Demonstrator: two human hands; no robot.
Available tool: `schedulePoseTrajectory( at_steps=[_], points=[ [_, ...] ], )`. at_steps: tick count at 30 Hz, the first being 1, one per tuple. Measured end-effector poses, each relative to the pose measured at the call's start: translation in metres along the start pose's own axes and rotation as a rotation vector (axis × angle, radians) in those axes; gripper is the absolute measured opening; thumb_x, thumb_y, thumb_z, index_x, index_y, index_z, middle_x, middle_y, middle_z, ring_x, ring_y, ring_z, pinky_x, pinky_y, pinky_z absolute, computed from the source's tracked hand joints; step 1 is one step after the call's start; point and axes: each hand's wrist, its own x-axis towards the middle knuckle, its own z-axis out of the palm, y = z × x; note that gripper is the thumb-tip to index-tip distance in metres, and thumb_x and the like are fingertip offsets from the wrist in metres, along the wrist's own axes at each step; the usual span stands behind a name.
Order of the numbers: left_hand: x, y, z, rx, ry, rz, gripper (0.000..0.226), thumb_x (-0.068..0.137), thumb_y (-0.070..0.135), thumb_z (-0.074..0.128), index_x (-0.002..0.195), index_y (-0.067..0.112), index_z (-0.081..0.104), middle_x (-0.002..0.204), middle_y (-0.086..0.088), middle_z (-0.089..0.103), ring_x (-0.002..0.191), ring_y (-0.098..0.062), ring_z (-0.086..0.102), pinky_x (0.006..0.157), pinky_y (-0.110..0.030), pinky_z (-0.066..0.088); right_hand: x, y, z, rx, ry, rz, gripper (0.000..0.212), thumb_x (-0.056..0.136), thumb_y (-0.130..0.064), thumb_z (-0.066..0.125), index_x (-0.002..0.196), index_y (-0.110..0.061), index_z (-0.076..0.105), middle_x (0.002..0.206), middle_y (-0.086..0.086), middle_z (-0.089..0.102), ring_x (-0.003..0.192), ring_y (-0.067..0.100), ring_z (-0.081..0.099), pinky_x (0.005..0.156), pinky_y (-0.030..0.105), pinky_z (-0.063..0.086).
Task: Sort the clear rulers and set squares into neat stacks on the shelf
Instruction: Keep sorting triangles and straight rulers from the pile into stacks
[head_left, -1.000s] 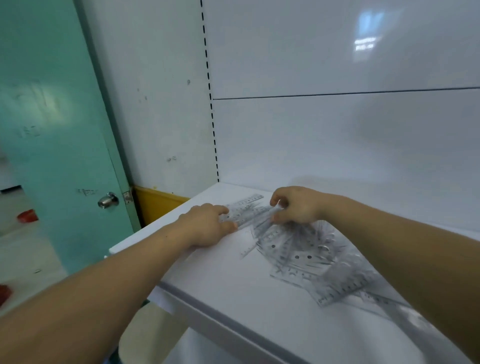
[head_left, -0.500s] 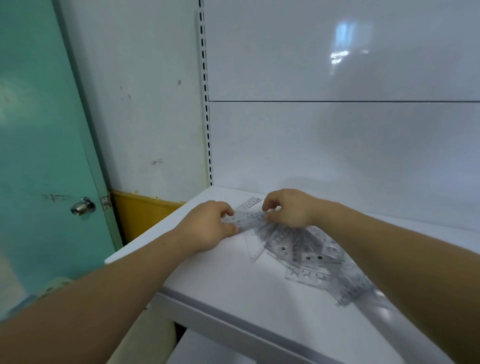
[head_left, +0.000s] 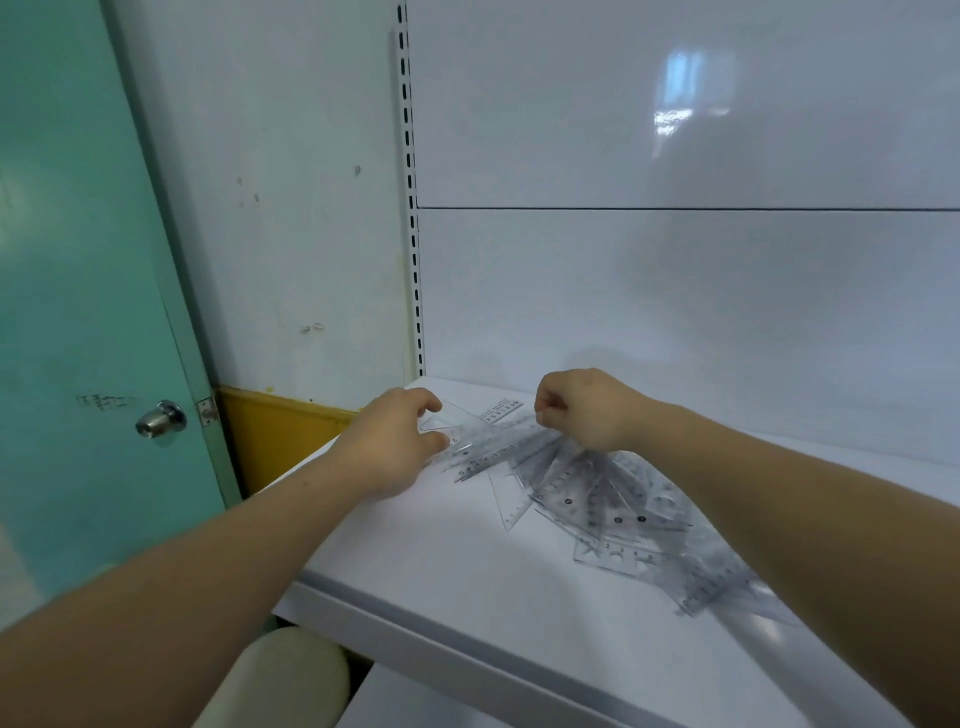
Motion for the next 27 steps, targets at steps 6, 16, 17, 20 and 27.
schedulePoseTrajectory(
  at_steps=[6, 16, 17, 20, 27],
  points=[
    [0.003, 0.016, 0.005, 0.004, 0.016, 0.013, 0.046, 0.088, 0.032, 0.064, 0.130, 0.021, 0.050, 0.131, 0.000, 0.050, 0.110, -0.020, 0.055, 0.090, -0.026, 0.040, -0.009, 0.020, -0.016, 0.134, 0.115, 0.042, 0.006, 0.088, -0.012, 0.060, 0.090, -0.018, 0.059, 0.080, -0.011, 0.053, 0.086, 0.017, 0.053, 0.074, 0.023, 0.041],
    [0.006, 0.049, 0.034, -0.001, -0.038, 0.003, 0.062, 0.089, 0.035, 0.062, 0.142, 0.013, 0.038, 0.133, -0.005, 0.040, 0.107, -0.021, 0.051, 0.090, -0.025, 0.039, -0.031, 0.058, -0.033, 0.244, 0.063, 0.256, 0.027, 0.096, -0.011, 0.039, 0.097, -0.012, 0.065, 0.096, 0.003, 0.057, 0.088, 0.023, 0.058, 0.072, 0.028, 0.044],
    [0.005, 0.051, 0.036, -0.016, -0.040, 0.001, 0.063, 0.089, 0.035, 0.061, 0.143, 0.015, 0.037, 0.133, -0.003, 0.039, 0.108, -0.020, 0.051, 0.089, -0.024, 0.038, -0.034, 0.061, -0.034, 0.322, 0.085, 0.293, 0.024, 0.095, -0.010, 0.040, 0.093, -0.010, 0.064, 0.090, 0.005, 0.058, 0.078, 0.022, 0.056, 0.067, 0.028, 0.043],
    [0.000, 0.057, 0.040, -0.066, -0.010, 0.017, 0.060, 0.089, 0.031, 0.062, 0.142, 0.018, 0.038, 0.130, -0.001, 0.041, 0.105, -0.017, 0.051, 0.087, -0.023, 0.039, -0.047, 0.067, -0.036, 0.492, 0.132, 0.361, 0.026, 0.096, -0.008, 0.037, 0.098, -0.008, 0.063, 0.082, 0.007, 0.061, 0.062, 0.019, 0.055, 0.059, 0.025, 0.042],
    [-0.013, 0.074, 0.035, -0.192, 0.080, 0.220, 0.060, 0.085, 0.025, 0.068, 0.139, 0.024, 0.043, 0.107, 0.004, 0.042, 0.086, -0.012, 0.047, 0.083, -0.019, 0.033, -0.087, 0.054, -0.045, 0.609, 0.275, 0.474, 0.026, 0.093, -0.004, 0.033, 0.093, -0.014, 0.057, 0.085, 0.007, 0.056, 0.067, 0.018, 0.050, 0.059, 0.024, 0.040]
  ],
)
